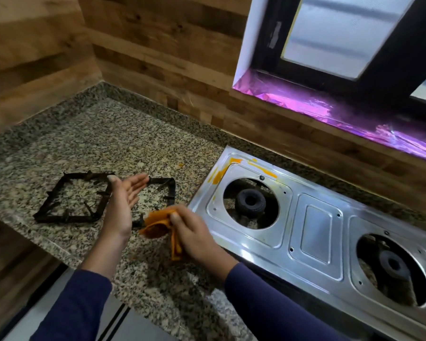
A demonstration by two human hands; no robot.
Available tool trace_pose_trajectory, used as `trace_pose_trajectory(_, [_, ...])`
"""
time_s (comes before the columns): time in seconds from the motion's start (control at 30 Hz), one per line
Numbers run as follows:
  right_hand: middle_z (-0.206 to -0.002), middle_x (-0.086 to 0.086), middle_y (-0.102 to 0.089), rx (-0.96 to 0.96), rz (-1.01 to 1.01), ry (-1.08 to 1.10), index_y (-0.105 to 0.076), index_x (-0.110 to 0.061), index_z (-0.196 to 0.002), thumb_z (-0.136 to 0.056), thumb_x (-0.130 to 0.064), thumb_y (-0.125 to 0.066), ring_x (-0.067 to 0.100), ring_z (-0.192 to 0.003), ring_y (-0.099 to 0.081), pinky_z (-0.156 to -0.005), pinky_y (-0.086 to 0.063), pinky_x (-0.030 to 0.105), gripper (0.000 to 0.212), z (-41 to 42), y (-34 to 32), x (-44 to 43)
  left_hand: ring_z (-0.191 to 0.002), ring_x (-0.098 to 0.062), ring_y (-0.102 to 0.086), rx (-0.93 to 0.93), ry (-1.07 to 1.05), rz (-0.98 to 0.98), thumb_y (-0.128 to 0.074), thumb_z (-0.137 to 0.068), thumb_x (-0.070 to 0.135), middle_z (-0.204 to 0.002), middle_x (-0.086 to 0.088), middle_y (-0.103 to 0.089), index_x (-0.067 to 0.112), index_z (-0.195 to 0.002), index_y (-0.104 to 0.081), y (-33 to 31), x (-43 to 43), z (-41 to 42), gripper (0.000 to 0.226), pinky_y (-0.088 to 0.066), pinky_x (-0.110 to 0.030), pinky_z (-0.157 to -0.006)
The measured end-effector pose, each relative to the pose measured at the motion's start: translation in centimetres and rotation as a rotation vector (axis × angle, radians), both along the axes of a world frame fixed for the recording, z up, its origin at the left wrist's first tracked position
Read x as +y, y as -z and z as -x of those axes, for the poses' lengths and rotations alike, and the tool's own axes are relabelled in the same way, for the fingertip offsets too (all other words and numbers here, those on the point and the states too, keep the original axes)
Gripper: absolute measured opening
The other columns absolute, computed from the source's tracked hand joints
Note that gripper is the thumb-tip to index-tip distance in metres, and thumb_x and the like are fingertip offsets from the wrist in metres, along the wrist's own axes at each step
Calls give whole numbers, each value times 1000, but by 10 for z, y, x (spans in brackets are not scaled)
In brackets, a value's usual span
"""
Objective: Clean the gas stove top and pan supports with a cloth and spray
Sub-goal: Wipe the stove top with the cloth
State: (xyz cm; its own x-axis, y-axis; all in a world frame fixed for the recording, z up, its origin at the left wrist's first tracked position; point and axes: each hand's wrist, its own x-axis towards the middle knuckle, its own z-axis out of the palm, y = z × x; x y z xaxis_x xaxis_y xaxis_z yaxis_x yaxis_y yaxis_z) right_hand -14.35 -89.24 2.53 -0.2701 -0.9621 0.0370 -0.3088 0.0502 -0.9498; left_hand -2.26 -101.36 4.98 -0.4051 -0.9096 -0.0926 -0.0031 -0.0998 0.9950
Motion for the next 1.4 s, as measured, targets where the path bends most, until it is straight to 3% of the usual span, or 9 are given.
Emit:
trace_pose_trajectory(0.07, [-110,15,-67,-127,60,165,-60,-11,-115,-103,-30,-44,22,-101,-64,-88,-53,37,28,23,-7,-2,-124,-5,-52,-20,24,15,2,-86,75,-133,5,-60,24,-132,-56,1,6,5,90,-30,-37,-113])
trace_pose_trajectory(0.13, [-107,14,-66,-150,78,286,-59,-11,-115,-104,-19,-45,10,-93,-63,-80,-52,24,20,54,-14,-3,-122,-4,-53,-34,62,11,0,-83,79,-131,5,-60,23,-131,-56,2,14,11,93,-32,-37,-112])
trace_pose_trajectory(0.27, [-99,-1,-64,61,4,343,-57,-28,-118,-100,-15,-48,11,-85,-60,-80,-49,30,24,95,-8,0,-117,-1,-55,-17,112,-12,-10,-60,99,-124,8,-63,34,-117,-61,10,24,23,101,-37,-27,-101])
trace_pose_trajectory(0.37, [-120,5,-56,390,39,301,-60,-15,-128,-95,-3,-50,15,-111,-53,-101,-38,16,37,92,10,1,-116,-3,-56,-34,108,-36,-8,-67,95,-125,6,-63,33,-115,-62,18,25,28,95,-38,-28,-99])
trace_pose_trajectory(0.43, [-123,8,-55,484,41,271,-61,-11,-130,-91,-3,-50,20,-116,-52,-106,-39,25,41,85,16,-3,-116,-7,-56,-38,88,-50,-4,-82,78,-127,1,-62,27,-118,-61,20,25,30,85,-39,-34,-104])
trace_pose_trajectory(0.87, [-115,17,-58,708,169,-298,-58,-4,-130,-88,-34,-70,31,-101,-52,-87,-41,38,53,43,13,-19,-120,-12,-55,-38,59,-55,-6,-76,86,-127,1,-63,29,-114,-62,24,8,46,89,-37,-38,-105])
trace_pose_trajectory(1.03, [-126,13,-58,815,177,-332,-55,-10,-132,-95,-34,-58,33,-126,-46,-98,-40,45,45,62,20,-30,-123,-15,-53,-128,-16,107,-14,-77,89,-130,4,-60,35,-118,-61,28,15,51,82,-42,-32,-97])
trace_pose_trajectory(1.2, [-131,18,-56,850,5,-124,-53,-5,-132,-98,-42,-39,41,-135,-41,-113,-30,54,52,124,21,-71,-120,-15,-51,-246,-63,335,-26,-97,54,-133,9,-48,25,-137,-48,26,42,70,54,-45,-35,-91])
trace_pose_trajectory(1.4, [-148,16,-41,867,-200,191,-35,-14,-150,-101,-34,-46,36,-147,-20,-117,-16,51,54,216,17,-109,-144,-15,-29,-622,210,668,-22,-96,47,-157,2,-30,18,-149,-34,53,42,102,62,-33,-38,-113])
